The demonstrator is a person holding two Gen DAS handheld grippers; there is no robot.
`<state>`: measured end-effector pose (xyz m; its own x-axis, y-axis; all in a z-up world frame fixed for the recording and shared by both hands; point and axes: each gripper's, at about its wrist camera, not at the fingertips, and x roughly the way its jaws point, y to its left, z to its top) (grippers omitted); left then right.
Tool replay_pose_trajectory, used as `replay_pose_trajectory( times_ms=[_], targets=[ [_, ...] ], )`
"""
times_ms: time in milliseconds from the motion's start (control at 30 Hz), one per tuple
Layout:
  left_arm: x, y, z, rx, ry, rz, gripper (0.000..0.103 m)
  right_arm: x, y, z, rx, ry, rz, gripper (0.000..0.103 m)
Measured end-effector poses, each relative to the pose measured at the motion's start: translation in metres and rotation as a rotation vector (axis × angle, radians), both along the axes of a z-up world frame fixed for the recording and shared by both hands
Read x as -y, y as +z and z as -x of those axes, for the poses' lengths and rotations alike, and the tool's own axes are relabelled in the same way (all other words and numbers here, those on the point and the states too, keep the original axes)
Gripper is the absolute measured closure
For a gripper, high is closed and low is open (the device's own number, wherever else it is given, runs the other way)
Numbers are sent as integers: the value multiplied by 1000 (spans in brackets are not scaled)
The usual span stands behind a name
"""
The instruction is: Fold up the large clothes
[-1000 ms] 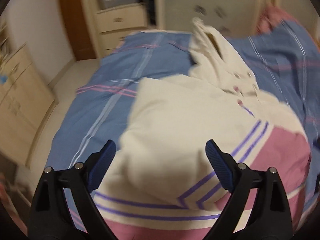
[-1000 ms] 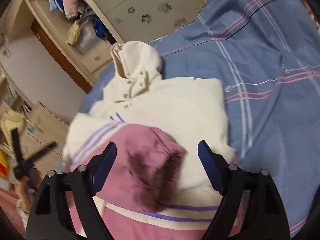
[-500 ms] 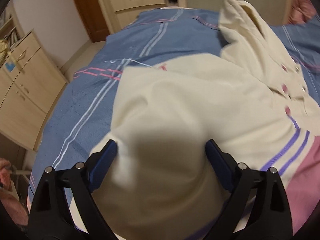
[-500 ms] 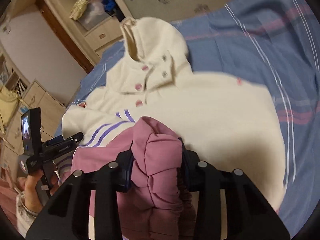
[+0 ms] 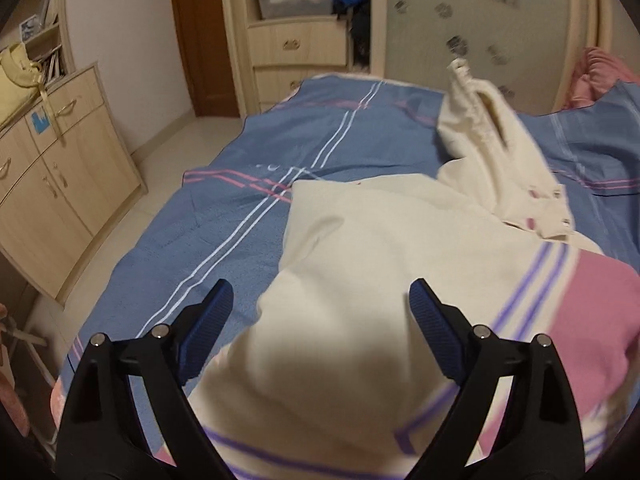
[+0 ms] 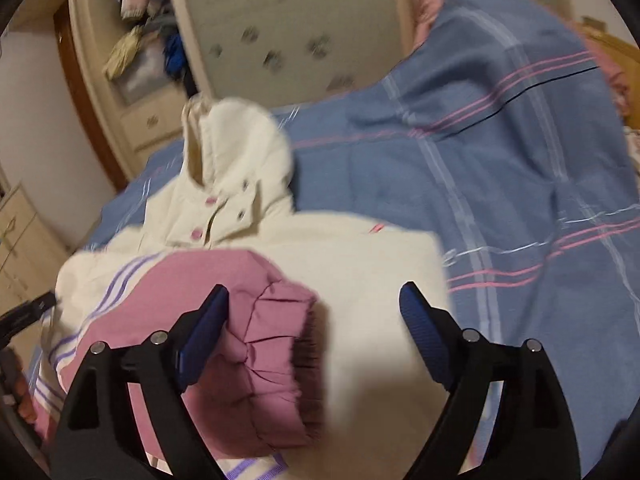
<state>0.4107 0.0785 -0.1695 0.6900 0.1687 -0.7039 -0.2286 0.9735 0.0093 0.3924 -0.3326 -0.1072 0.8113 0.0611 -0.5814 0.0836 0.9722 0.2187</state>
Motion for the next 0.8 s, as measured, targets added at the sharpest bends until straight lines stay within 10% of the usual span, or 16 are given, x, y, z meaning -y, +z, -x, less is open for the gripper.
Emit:
replay_pose_trajectory(
  times_ms=[167,300,533,800],
  targets=[
    [25,4,21,-21,-147,25,12,-34,32,27,120,140,45,33],
    [39,-22,12,-117,-149,-64,12,-71,7,1,-76,287,82,57],
    [15,-50,-3,-155,-73,-42,10,-57,-62,-41,-257,201,85,89],
    [12,-59,-24,-181,-18,-62,5,-68,-71,-65,-262,170,136,87]
  ],
)
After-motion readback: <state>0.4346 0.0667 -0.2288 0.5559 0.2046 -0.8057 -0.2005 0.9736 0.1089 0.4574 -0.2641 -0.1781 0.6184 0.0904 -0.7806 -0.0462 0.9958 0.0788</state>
